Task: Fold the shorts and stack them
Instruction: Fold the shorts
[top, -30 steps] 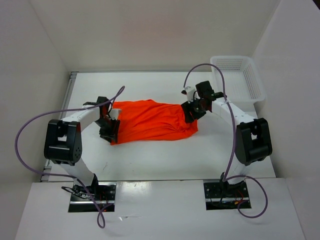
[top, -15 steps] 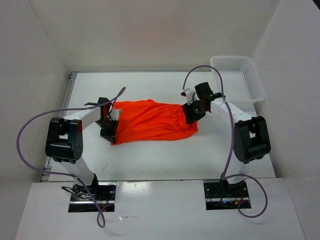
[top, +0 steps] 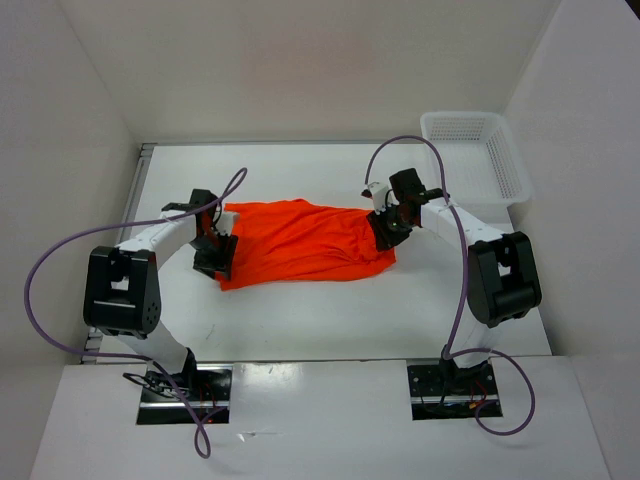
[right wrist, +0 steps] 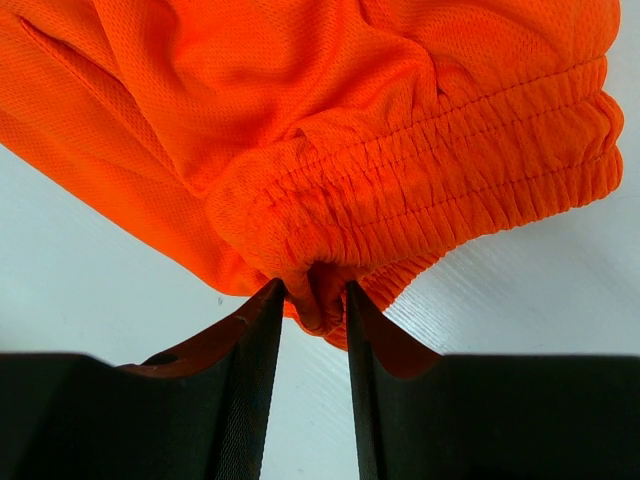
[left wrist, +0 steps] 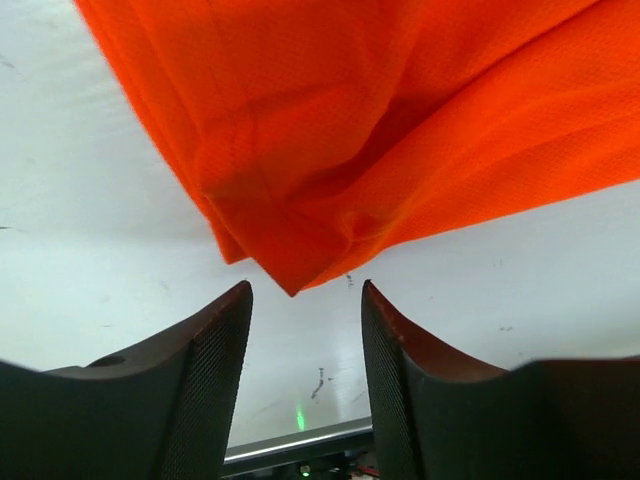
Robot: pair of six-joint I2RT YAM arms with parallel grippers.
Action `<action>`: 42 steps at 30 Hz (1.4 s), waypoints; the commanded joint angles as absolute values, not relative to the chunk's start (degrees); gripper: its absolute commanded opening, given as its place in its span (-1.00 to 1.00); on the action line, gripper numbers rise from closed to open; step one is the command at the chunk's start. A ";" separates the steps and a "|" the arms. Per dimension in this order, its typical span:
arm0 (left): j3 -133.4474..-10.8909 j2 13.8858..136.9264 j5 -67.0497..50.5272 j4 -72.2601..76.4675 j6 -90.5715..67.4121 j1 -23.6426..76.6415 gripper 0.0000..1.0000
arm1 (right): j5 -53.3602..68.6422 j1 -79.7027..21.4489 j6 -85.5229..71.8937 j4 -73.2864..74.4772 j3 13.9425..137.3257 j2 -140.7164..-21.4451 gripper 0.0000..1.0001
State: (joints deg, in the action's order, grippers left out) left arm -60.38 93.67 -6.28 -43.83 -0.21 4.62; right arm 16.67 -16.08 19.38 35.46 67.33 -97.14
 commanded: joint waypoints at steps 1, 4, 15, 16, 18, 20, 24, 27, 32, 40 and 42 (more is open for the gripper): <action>-59.16 95.35 -11.14 -46.48 0.00 4.48 0.11 | 16.61 -15.64 20.56 34.10 67.06 -96.77 -0.26; -59.15 96.94 -11.16 -46.49 0.00 4.48 0.12 | 16.61 -15.64 20.57 34.10 67.06 -96.77 -0.26; -61.52 103.18 -13.89 -45.88 0.00 4.48 -0.70 | 16.08 -15.64 21.62 33.49 67.06 -96.77 -0.51; -61.52 103.18 -13.89 -45.88 0.00 4.48 -0.92 | 16.08 -15.64 21.62 33.49 67.06 -96.77 -0.57; -62.31 101.79 -12.75 -45.88 0.00 4.48 -1.00 | 15.47 -15.64 22.24 33.49 67.06 -96.77 -0.79; -63.98 100.03 -10.39 -47.80 0.00 4.48 -1.00 | 15.47 -15.64 22.85 33.49 67.06 -96.77 -0.94; -69.25 96.60 -5.81 -49.75 0.00 4.48 -1.00 | 16.69 -15.64 25.39 34.62 69.34 -96.77 -1.00; -73.99 95.36 -2.21 -49.75 0.00 4.48 -1.00 | 18.54 -15.64 27.76 37.34 72.49 -97.29 -1.00; -79.45 95.36 3.86 -44.04 0.00 4.48 -1.00 | 23.72 -12.49 30.75 42.97 80.49 -98.53 -1.00; -87.89 95.72 10.02 -39.29 0.00 4.48 -1.00 | 27.23 -9.05 33.66 46.49 83.07 -98.53 -1.00; -85.53 94.49 7.57 -41.03 0.00 3.78 -1.00 | 27.94 -9.05 35.68 48.25 80.52 -97.21 -1.00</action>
